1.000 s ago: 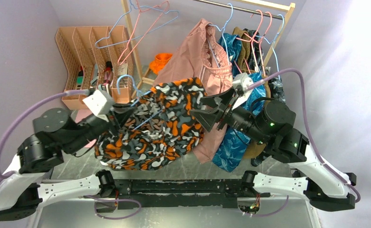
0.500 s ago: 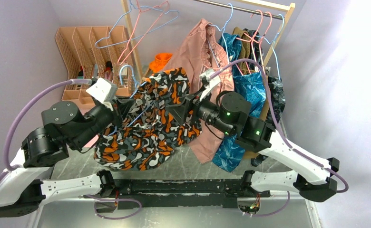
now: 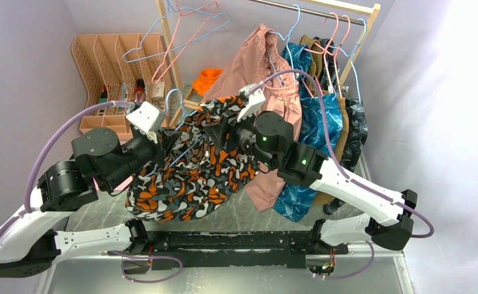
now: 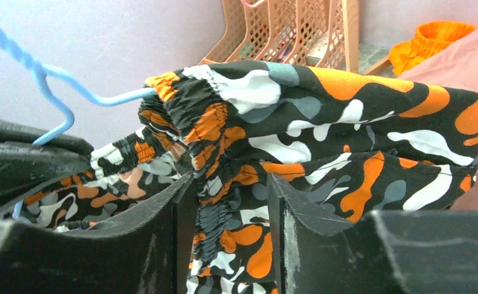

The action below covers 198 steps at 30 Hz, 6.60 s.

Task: Place the shorts on the hanger
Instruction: Hang the shorts on the hanger.

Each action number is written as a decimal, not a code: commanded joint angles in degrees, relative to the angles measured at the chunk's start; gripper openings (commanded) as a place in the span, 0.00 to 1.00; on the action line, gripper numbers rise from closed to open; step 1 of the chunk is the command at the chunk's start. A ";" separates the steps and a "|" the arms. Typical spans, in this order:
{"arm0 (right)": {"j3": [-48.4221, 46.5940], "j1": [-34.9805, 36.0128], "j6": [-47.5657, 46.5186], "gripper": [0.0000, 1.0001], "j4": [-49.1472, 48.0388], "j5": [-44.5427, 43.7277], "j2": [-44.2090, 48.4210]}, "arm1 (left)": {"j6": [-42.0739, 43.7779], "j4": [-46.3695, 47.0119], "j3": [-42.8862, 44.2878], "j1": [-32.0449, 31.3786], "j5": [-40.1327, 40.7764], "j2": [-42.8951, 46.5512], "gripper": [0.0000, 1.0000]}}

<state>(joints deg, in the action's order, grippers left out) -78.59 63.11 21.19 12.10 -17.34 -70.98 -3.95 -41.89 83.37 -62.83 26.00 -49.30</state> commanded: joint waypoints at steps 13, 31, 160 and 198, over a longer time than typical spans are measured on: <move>-6.10 -1.71 1.39 0.02 4.93 -13.32 -2.85 | -3.57 -2.09 -6.05 0.16 -6.83 2.15 0.07; -5.33 -5.97 3.72 0.04 14.07 -4.96 -1.10 | -3.44 -0.33 -5.97 0.16 -5.87 5.27 0.07; -18.98 -4.31 -27.04 0.00 19.65 34.87 2.93 | -19.37 -25.96 19.82 0.16 17.79 -12.94 0.45; -39.04 -4.30 -26.02 0.00 26.77 37.91 -2.38 | -6.38 6.57 18.09 0.18 -0.84 5.99 0.99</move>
<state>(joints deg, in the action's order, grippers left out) -105.65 58.74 -5.89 38.06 15.40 -71.16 -16.53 -49.28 101.91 -62.72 24.12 -49.23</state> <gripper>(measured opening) 0.030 0.994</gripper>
